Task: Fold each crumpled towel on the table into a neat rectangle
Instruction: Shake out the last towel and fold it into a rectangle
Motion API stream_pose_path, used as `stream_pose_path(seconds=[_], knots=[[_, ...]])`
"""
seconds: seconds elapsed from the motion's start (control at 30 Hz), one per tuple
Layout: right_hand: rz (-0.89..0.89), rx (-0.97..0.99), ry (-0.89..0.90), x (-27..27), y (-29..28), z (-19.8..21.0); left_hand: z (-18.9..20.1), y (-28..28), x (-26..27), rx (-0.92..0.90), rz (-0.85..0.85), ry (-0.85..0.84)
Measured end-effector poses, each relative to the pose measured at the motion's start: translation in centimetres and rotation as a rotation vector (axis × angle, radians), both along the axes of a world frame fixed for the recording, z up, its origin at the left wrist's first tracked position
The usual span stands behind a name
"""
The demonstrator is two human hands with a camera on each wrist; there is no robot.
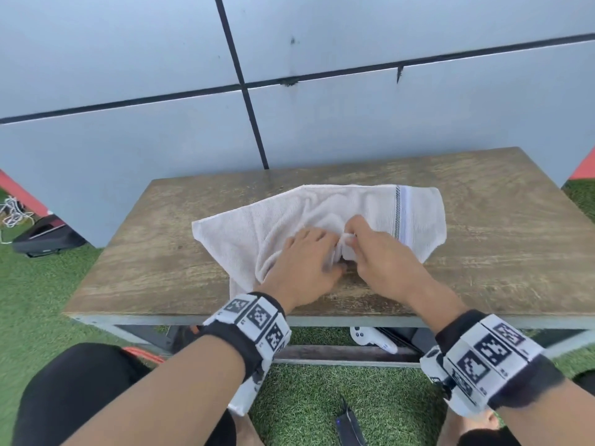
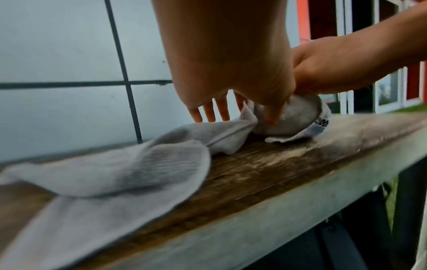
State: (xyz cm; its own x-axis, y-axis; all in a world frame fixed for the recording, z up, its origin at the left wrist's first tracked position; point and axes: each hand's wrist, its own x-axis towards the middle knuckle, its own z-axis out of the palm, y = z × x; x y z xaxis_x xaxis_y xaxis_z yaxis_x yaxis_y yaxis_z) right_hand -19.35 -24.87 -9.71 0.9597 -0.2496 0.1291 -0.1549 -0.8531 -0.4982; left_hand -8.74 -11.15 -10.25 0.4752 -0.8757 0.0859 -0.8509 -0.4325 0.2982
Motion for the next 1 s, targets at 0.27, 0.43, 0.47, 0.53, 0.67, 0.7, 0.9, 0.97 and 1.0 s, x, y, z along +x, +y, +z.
stream_pose_path(seconds=[0.27, 0.43, 0.47, 0.53, 0.67, 0.7, 0.9, 0.97, 1.0], knots=[[-0.062, -0.159, 0.179, -0.4, -2.0, 1.4, 3.3, -1.5, 2.3, -0.332, 0.214, 0.008], [-0.177, 0.296, 0.139, -0.3, -3.4, 1.9, 3.8, -1.4, 5.3, -0.231, 0.508, -0.119], [-0.187, 0.506, 0.099, -0.2, -3.3, 2.2, 3.7, -1.4, 5.1, -0.214, 0.516, -0.132], [-0.185, 0.944, 0.072, 0.0, -2.5, 2.9, 3.4, -1.5, 3.9, -0.261, 0.399, -0.112], [-0.162, 1.301, -0.036, 0.3, -1.9, 3.7, 2.2, -1.2, 0.5, -0.386, 0.044, 0.019], [-0.171, 1.338, -0.079, 0.4, -1.9, 3.7, 1.8, -1.1, -0.1, -0.415, 0.021, 0.046], [-0.237, 1.526, -0.26, 0.4, -1.5, 4.0, 1.3, -0.7, -1.6, -0.456, 0.067, 0.092], [-0.23, 1.562, -0.286, 0.3, -1.4, 4.0, 1.5, -0.7, -1.6, -0.452, 0.036, 0.053], [-0.228, 1.567, -0.291, 0.3, -1.4, 4.1, 1.4, -0.8, -1.5, -0.449, 0.014, 0.038]])
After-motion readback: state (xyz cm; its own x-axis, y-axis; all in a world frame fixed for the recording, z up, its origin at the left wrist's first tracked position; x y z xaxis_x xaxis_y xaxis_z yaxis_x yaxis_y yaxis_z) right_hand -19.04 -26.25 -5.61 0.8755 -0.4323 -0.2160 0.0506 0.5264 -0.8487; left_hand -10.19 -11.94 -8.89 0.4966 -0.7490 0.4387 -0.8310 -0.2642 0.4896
